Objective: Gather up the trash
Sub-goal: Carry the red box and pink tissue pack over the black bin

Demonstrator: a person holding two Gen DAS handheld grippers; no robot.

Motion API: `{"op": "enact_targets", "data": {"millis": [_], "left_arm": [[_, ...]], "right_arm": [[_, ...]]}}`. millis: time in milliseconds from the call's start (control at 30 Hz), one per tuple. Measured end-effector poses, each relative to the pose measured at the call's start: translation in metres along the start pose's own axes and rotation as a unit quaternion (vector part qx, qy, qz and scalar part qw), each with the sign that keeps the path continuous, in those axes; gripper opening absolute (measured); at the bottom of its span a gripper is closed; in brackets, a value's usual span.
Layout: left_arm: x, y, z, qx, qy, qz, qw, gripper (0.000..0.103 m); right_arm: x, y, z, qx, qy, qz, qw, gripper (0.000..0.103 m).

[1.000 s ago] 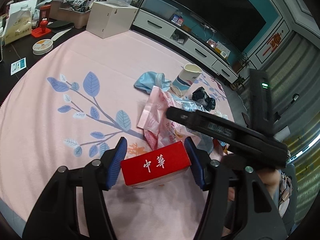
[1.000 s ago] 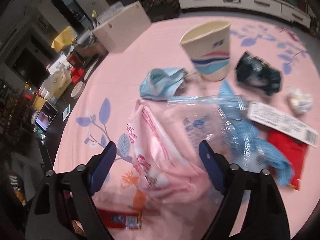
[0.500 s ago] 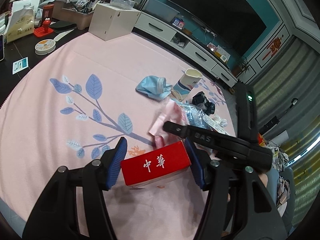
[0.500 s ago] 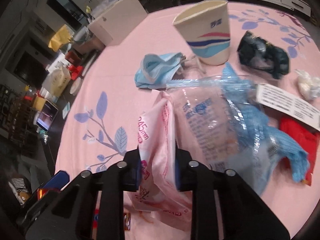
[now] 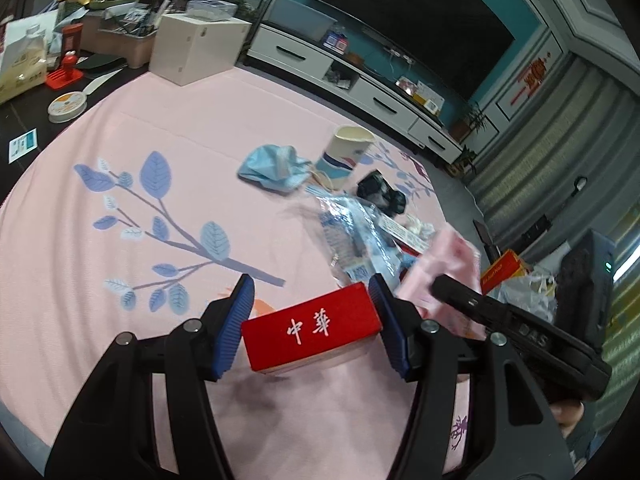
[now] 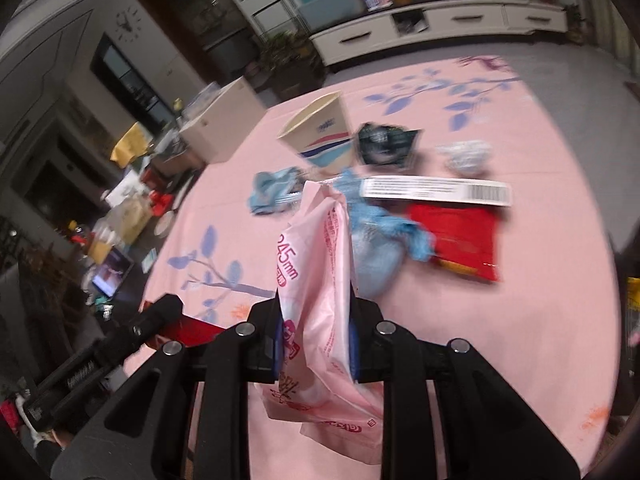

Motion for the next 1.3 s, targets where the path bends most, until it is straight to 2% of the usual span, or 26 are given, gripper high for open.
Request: {"op": "enact_targets", "data": {"millis": [233, 467, 600, 833, 1167, 1300], "left_arm": [[-0.002, -0.031, 0.013, -0.042, -0.003, -0.014, 0.999, 0.06], [-0.002, -0.065, 0.025, -0.083, -0.004, -0.021, 0.9963, 0.06], [0.002, -0.088, 0.028, -0.097, -0.01, -0.021, 0.995, 0.06], [0.002, -0.143, 0.039, -0.136, -0.012, 0.002, 0.9906, 0.06], [-0.001, -0.224, 0.055, -0.181, -0.009, 0.068, 0.981, 0.06], [-0.009, -0.259, 0.067, -0.21, 0.0, 0.09, 0.9735, 0.06]], "right_arm": [[0.047, -0.039, 0.025, -0.028, -0.047, 0.024, 0.998, 0.025], [0.083, -0.052, 0.031, -0.04, -0.089, 0.021, 0.995, 0.025], [0.11, -0.065, 0.031, -0.047, -0.125, 0.035, 0.99, 0.025], [0.164, -0.098, 0.039, -0.075, -0.196, 0.069, 0.975, 0.026], [0.207, -0.135, 0.052, -0.107, -0.25, 0.101, 0.957, 0.026], [0.221, -0.154, 0.059, -0.13, -0.268, 0.117, 0.947, 0.026]]}}
Point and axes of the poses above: each gripper's, at about its wrist camera, not at the fingertips, and x roughly against the way its jaws point, y to its left, z to its underside, the point moved 9 cm from there along -x, roughly the way its jaws point, and after that the axes turned 15 degrees about y, right-handed, at the moved point
